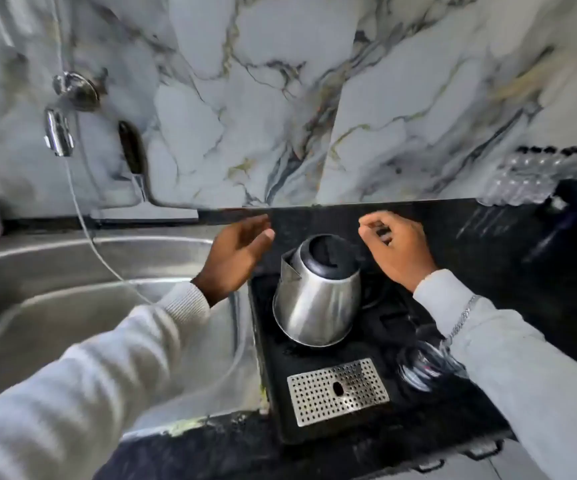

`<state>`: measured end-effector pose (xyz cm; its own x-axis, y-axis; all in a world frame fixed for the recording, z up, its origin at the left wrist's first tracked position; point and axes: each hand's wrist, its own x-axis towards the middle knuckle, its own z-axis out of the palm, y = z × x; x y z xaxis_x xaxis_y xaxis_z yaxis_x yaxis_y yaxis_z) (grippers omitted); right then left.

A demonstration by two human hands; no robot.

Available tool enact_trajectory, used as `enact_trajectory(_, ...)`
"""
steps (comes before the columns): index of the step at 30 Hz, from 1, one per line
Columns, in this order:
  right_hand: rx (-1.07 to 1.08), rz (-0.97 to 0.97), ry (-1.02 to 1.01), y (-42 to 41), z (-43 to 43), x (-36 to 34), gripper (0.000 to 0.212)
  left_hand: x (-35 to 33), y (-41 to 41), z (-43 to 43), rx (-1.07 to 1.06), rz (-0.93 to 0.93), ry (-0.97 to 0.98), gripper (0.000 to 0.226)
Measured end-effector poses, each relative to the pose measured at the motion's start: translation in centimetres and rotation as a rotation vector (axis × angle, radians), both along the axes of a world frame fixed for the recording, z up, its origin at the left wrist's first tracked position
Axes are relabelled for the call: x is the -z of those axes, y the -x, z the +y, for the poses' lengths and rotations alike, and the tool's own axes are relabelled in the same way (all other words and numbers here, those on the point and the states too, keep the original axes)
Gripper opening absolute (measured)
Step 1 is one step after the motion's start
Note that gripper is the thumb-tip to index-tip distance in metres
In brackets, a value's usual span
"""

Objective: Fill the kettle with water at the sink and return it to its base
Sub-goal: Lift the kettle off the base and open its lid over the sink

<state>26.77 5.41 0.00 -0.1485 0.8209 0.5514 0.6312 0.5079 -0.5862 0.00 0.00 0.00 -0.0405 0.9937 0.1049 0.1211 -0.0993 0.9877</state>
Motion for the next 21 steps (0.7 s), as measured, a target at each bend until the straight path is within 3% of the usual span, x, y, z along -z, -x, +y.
enact_trajectory(2,0.081,0.23,0.205,-1.3,0.9,1.5,0.018,1.5,-1.3,-0.5,-0.056,-0.081,0.064,0.041)
enact_trajectory(4,0.122,0.475,0.491,-2.6,1.5,3.4,0.037,3.5,-2.4,-1.8,-0.083,-0.127,0.097,0.041)
enact_trajectory(8,-0.019,0.605,0.847,-3.5,1.9,4.7,0.067,5.5,-4.5,-3.7,-0.023,-0.174,0.085,0.034)
enact_trajectory(14,-0.1,0.883,0.867,-1.9,0.5,4.5,0.057,5.8,-5.7,-4.2,0.017,-0.2,0.057,0.047)
enact_trajectory(21,-0.075,0.949,0.787,0.9,0.2,2.1,0.048,3.3,-2.8,-4.6,0.057,-0.143,0.033,0.038)
